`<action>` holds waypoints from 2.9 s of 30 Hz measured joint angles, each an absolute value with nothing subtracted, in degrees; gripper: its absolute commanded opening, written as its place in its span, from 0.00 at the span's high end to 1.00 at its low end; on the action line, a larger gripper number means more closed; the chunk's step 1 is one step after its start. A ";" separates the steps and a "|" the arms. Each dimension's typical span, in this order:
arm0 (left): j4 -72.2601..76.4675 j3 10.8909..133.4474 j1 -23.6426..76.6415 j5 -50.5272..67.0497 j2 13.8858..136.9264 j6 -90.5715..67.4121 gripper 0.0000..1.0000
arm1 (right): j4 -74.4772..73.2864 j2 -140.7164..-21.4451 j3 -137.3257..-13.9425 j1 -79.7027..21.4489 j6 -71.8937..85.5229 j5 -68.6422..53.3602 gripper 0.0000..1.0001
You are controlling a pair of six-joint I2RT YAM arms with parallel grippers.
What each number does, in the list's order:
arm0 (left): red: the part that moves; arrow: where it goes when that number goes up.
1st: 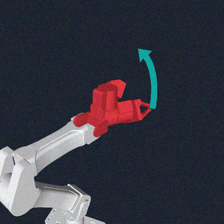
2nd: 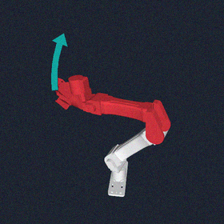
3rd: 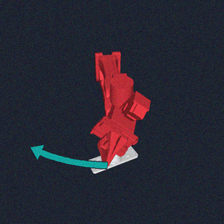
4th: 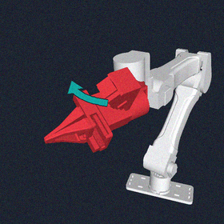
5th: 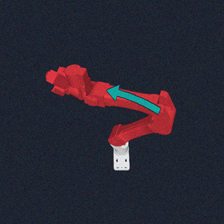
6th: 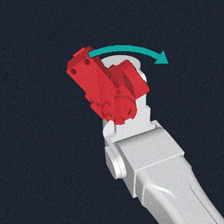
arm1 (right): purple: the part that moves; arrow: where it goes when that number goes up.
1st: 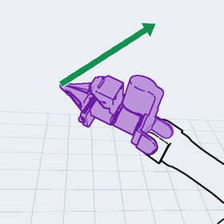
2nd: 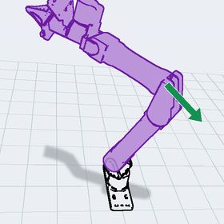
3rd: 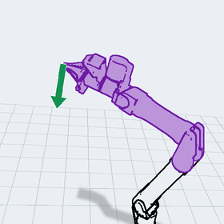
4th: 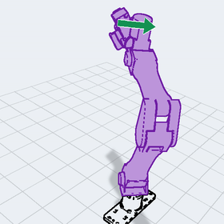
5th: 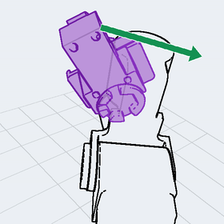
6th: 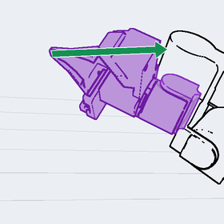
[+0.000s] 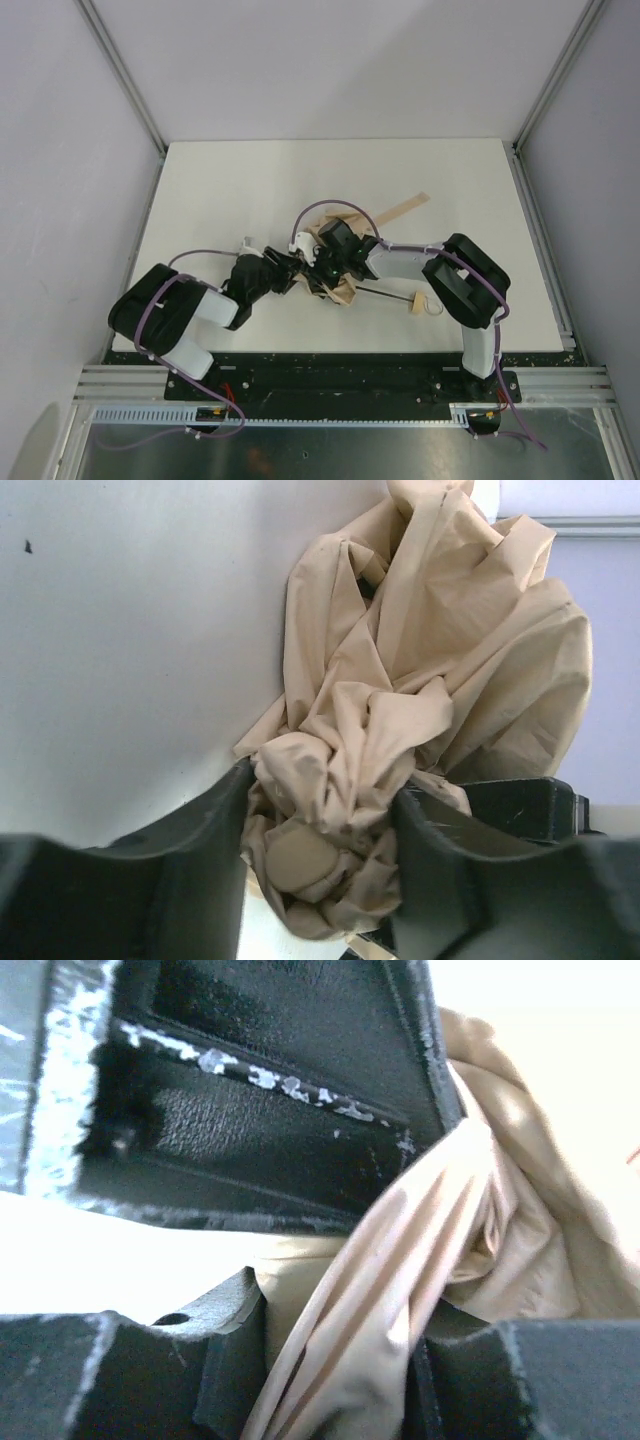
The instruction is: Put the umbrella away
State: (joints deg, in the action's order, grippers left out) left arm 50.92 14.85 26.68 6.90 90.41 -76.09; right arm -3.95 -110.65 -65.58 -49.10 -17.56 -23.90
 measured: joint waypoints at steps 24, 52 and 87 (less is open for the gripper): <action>45.28 14.59 27.90 0.30 86.63 -70.15 1.00 | -17.39 -90.96 -62.04 -53.23 -7.42 -12.49 0.14; 10.13 24.49 28.12 -0.86 79.13 -75.00 1.00 | 9.32 -105.43 -55.16 -71.31 -19.20 24.43 0.47; -2.66 21.87 21.26 2.15 56.64 -66.54 0.01 | 30.24 -109.27 -49.87 -49.41 5.17 -20.88 1.00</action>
